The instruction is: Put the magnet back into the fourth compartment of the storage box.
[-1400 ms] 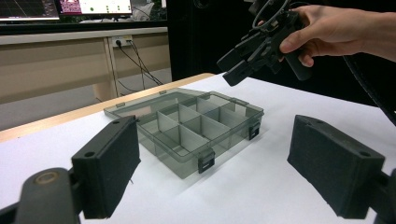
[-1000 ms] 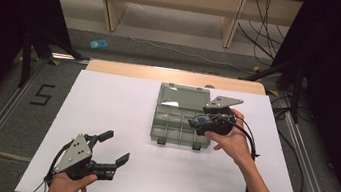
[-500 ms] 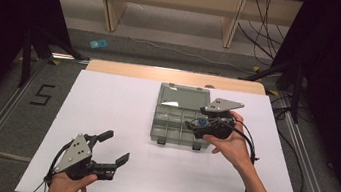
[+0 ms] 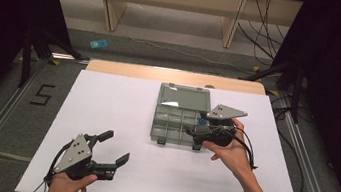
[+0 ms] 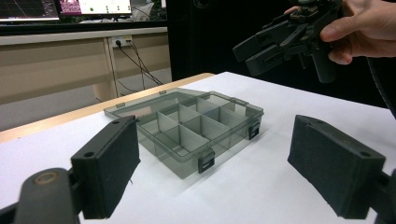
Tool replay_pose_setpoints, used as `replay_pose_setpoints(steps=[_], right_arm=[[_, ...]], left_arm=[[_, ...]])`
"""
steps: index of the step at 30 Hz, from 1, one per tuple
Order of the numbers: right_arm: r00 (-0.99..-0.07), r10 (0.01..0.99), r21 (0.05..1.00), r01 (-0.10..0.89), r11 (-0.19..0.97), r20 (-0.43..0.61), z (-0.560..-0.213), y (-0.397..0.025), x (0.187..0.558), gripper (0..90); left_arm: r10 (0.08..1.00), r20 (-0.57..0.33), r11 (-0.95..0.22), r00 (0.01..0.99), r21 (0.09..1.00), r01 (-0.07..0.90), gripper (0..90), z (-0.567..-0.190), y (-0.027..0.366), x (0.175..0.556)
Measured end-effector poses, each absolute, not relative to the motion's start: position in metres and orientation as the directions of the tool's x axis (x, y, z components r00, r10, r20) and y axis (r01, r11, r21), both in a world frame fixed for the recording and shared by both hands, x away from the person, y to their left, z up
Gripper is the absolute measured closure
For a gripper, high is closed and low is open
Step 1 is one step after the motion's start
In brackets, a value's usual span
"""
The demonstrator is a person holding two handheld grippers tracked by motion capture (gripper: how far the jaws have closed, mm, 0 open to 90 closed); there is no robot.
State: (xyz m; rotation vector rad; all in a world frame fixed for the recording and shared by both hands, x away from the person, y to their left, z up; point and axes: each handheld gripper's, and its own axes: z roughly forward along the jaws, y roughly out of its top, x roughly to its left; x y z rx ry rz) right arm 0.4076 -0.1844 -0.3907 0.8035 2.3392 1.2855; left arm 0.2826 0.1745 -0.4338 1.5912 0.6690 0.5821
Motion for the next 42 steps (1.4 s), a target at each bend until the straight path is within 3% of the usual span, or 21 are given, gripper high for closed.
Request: replay_pose_setpoints(steps=[42], right_arm=[[-0.786, 0.617, 0.905, 0.272, 0.327, 0.013, -0.400, -0.194, 0.373, 23.5]], left_arm=[[0.706, 0.000, -0.086, 0.708, 0.993, 0.085, 15.9, -0.434, 0.174, 0.283]])
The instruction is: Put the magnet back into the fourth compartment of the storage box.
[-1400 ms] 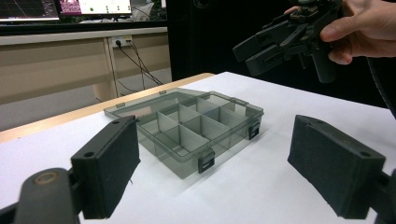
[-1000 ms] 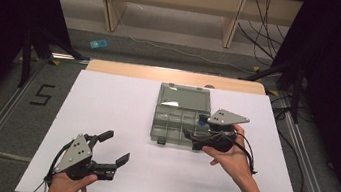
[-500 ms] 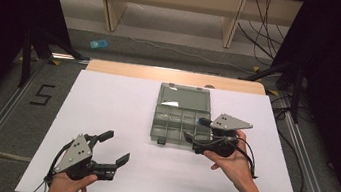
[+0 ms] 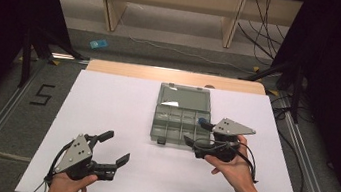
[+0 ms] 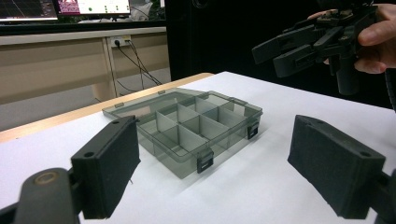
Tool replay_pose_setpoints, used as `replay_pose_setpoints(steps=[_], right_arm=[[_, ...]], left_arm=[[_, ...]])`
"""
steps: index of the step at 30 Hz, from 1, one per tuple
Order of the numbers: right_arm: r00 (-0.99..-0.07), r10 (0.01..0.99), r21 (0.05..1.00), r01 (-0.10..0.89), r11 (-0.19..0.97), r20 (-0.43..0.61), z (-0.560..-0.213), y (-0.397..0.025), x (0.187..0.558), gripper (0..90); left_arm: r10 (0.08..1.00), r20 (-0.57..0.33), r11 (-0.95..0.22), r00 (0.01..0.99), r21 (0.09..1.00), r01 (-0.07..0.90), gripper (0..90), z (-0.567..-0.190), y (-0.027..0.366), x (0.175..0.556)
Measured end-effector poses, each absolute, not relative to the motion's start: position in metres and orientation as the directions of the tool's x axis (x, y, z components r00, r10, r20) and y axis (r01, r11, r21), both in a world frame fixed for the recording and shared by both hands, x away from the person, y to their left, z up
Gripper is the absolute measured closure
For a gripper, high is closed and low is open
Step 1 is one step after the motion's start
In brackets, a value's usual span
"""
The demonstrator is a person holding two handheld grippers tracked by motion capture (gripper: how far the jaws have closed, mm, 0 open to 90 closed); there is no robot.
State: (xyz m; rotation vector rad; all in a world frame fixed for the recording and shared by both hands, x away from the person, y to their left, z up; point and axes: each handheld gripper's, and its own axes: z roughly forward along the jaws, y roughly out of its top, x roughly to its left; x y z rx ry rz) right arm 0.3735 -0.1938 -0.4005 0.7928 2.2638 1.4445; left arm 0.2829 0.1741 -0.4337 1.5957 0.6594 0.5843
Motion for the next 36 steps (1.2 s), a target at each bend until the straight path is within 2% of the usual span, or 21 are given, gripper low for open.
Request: replay_pose_setpoints(steps=[17, 36], right_arm=[[-0.788, 0.615, 0.926, 0.247, 0.286, 0.020, -0.406, -0.199, 0.359, 22.5], [-0.765, 0.638, 0.939, 0.279, 0.200, 0.091, -0.414, -0.216, 0.342, 16.4]], left_arm=[[0.706, 0.000, -0.085, 0.708, 0.993, 0.086, 15.9, -0.434, 0.174, 0.283], [0.705, -0.011, -0.085, 0.709, 0.991, 0.099, 15.9, -0.435, 0.173, 0.283]])
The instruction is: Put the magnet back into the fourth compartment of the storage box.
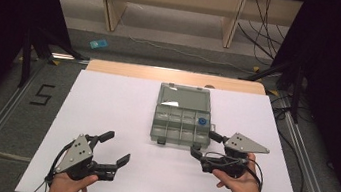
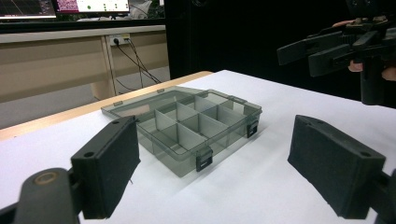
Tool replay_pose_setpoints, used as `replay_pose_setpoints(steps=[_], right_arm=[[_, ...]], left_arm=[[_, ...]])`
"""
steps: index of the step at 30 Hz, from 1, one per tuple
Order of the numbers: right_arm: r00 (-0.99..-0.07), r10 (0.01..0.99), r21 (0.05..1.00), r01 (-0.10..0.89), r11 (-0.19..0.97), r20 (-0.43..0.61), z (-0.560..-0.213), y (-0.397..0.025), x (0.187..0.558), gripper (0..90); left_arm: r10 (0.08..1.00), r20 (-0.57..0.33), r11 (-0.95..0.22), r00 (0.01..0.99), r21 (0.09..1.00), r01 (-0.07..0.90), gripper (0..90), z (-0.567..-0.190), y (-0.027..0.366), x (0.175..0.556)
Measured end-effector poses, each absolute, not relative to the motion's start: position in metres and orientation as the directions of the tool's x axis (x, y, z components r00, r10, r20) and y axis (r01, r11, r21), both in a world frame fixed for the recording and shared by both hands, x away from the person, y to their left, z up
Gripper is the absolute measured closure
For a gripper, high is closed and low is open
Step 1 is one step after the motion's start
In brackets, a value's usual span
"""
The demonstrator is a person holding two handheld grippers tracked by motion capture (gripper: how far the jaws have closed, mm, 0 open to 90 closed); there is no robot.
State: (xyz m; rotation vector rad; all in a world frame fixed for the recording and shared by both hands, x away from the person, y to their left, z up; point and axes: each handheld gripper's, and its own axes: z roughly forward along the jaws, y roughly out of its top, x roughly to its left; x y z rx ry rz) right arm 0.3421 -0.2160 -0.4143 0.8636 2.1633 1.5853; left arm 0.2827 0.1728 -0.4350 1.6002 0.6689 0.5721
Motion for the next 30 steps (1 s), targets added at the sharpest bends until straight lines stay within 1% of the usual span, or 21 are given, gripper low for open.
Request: replay_pose_setpoints(steps=[9, 13, 16, 20, 21, 23, 26, 30], right_arm=[[-0.767, 0.636, 0.944, 0.269, 0.192, 0.089, -0.419, -0.218, 0.336, 15.7], [-0.765, 0.639, 0.939, 0.272, 0.211, 0.077, -0.419, -0.219, 0.332, 15.7], [-0.765, 0.639, 0.946, 0.263, 0.190, 0.085, -0.421, -0.218, 0.330, 15.7], [-0.762, 0.642, 0.939, 0.273, 0.208, 0.080, -0.421, -0.221, 0.327, 15.7], [-0.758, 0.649, 0.942, 0.262, 0.210, 0.066, -0.422, -0.222, 0.327, 15.7], [-0.759, 0.645, 0.938, 0.277, 0.207, 0.082, -0.422, -0.222, 0.325, 15.8], [-0.760, 0.644, 0.947, 0.263, 0.186, 0.085, -0.424, -0.222, 0.324, 15.7], [-0.757, 0.648, 0.942, 0.270, 0.200, 0.079, -0.423, -0.224, 0.319, 15.7]], left_arm=[[0.704, -0.010, -0.087, 0.710, 0.991, 0.101, 15.9, -0.435, 0.173, 0.283], [0.705, -0.008, -0.089, 0.709, 0.991, 0.099, 15.8, -0.435, 0.173, 0.283], [0.704, -0.008, -0.089, 0.711, 0.991, 0.099, 15.8, -0.435, 0.173, 0.283], [0.703, -0.009, -0.088, 0.711, 0.991, 0.099, 15.8, -0.435, 0.173, 0.283], [0.704, -0.009, -0.087, 0.710, 0.991, 0.099, 15.8, -0.435, 0.173, 0.283], [0.704, -0.009, -0.087, 0.711, 0.991, 0.099, 15.8, -0.435, 0.173, 0.283], [0.703, -0.010, -0.087, 0.711, 0.991, 0.100, 15.8, -0.435, 0.173, 0.283], [0.701, -0.013, -0.081, 0.713, 0.992, 0.097, 15.8, -0.435, 0.172, 0.283]])
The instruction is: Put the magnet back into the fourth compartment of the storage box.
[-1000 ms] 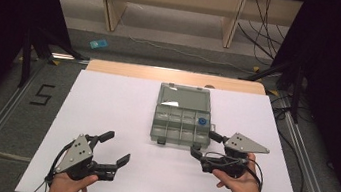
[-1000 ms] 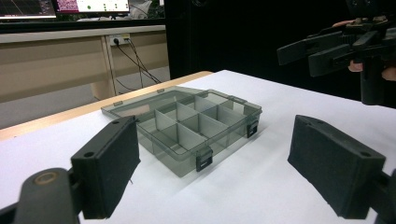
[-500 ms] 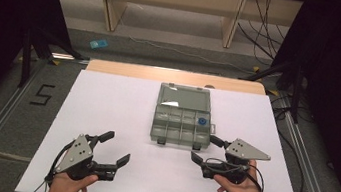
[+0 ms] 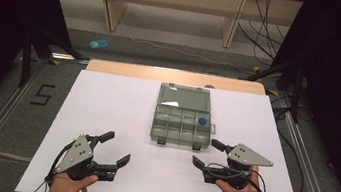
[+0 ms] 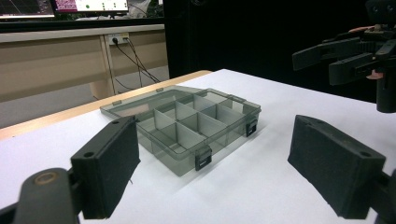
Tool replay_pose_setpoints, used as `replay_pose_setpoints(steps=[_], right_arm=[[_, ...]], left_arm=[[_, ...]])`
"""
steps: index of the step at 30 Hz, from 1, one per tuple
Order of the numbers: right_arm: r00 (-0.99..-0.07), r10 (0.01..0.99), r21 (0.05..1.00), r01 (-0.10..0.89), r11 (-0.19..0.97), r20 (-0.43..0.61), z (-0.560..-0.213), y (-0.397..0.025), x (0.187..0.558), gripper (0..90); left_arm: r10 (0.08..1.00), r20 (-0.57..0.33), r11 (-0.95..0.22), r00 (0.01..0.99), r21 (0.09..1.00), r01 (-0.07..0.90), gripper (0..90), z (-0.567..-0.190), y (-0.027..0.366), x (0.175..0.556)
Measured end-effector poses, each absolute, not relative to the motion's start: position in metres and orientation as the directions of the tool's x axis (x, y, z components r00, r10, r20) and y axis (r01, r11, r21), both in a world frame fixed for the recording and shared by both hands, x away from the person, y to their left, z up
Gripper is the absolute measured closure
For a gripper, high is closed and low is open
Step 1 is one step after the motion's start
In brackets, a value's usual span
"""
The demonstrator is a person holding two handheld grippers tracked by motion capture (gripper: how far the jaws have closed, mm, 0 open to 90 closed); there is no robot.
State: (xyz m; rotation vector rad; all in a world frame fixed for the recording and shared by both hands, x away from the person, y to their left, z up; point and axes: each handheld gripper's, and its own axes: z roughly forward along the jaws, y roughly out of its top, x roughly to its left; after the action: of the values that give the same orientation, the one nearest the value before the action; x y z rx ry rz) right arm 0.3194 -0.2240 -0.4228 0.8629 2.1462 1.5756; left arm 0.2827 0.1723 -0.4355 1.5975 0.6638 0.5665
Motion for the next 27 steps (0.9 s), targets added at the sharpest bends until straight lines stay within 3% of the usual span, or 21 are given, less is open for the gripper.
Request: replay_pose_setpoints(steps=[27], right_arm=[[-0.735, 0.673, 0.950, 0.262, 0.168, 0.084, -0.428, -0.231, 0.302, 15.7]], left_arm=[[0.700, -0.008, -0.091, 0.714, 0.991, 0.099, 15.7, -0.436, 0.172, 0.283]])
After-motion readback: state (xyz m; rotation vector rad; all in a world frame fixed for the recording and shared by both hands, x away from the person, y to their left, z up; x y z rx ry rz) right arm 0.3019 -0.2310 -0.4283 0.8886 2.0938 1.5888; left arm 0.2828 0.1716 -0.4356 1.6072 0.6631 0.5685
